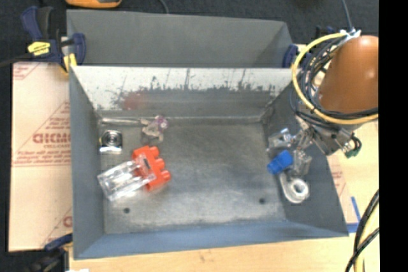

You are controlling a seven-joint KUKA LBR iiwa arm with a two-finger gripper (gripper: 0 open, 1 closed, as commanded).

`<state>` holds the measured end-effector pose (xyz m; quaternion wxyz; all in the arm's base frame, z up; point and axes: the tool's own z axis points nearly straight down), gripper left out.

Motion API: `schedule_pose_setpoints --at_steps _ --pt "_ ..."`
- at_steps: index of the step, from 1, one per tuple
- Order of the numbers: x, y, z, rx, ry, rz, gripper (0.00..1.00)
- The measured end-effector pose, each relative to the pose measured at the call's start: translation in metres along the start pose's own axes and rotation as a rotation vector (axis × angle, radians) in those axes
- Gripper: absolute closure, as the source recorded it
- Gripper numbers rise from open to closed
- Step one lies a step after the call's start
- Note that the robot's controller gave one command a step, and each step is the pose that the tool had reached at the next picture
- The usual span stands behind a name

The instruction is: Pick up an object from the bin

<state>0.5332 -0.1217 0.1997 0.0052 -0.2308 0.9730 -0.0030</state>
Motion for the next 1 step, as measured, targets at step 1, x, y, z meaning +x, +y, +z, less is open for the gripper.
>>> schedule_pose_setpoints --at_steps 1 --pt "-0.0039 -0.0357 -0.1625 0.002 -0.002 0.007 1.00"
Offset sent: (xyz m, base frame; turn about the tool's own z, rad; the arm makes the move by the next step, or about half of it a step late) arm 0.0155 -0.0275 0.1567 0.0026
